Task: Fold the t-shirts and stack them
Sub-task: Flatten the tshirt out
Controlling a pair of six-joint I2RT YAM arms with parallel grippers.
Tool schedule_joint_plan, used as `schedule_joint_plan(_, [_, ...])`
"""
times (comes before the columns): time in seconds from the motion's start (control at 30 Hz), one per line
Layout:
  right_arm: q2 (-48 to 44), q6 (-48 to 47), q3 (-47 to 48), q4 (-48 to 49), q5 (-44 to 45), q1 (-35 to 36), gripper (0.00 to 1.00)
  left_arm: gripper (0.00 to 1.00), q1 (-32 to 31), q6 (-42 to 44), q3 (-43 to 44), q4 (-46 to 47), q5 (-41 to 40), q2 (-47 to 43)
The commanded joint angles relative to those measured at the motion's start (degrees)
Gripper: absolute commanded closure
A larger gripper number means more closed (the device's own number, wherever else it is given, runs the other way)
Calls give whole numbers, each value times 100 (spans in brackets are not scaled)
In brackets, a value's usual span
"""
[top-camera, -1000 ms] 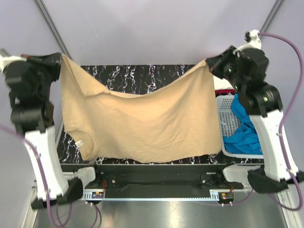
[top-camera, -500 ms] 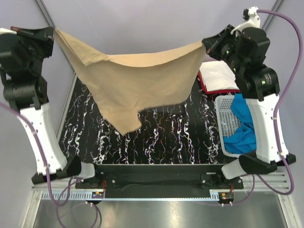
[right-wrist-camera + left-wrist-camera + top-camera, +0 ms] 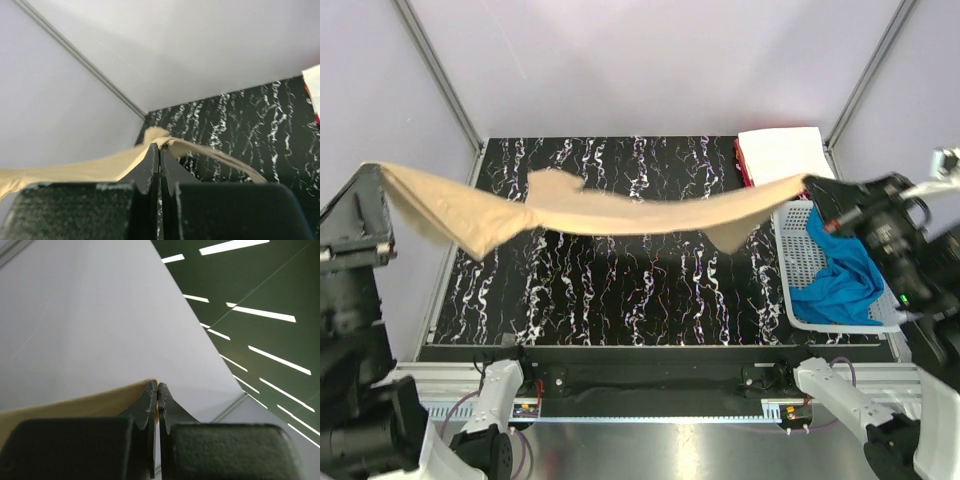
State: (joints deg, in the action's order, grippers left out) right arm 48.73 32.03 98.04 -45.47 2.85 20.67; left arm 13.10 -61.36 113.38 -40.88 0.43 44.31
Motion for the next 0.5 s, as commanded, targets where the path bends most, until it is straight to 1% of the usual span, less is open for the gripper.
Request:
schedule_joint_plan(0.0, [-346, 268, -31, -5, -267, -1, 100, 100, 8, -200, 289, -77, -69, 34])
schedule_joint_plan(0.13, [-443, 409, 294, -23, -417, -1, 100, 100, -9, -218, 877, -148, 80, 182])
schedule_joint_plan(0.17, [-409, 400, 443, -23, -347, -10, 100, 100, -10, -201, 1035, -139, 20, 235])
schedule_joint_plan(0.23, [-312, 339, 558, -23, -138, -1, 100, 100, -10, -104, 1081, -148, -16, 384])
schedule_joint_plan(0.27, [-198, 278, 567, -23, 195, -10, 100, 100, -10, -60, 1046, -139, -260, 446])
schedule_joint_plan(0.33, [-22, 172, 489, 100, 504, -10, 100, 100, -10, 185, 880, -87, -420, 700])
schedule_joint_plan(0.37, [222, 67, 453, 126, 793, -10, 100, 100, -10, 273, 792, 27, -568, 797])
schedule_joint_plan(0.47, [777, -91, 67, 547, 1112, -10, 100, 100, -10, 537, 133, 456, -658, 1332])
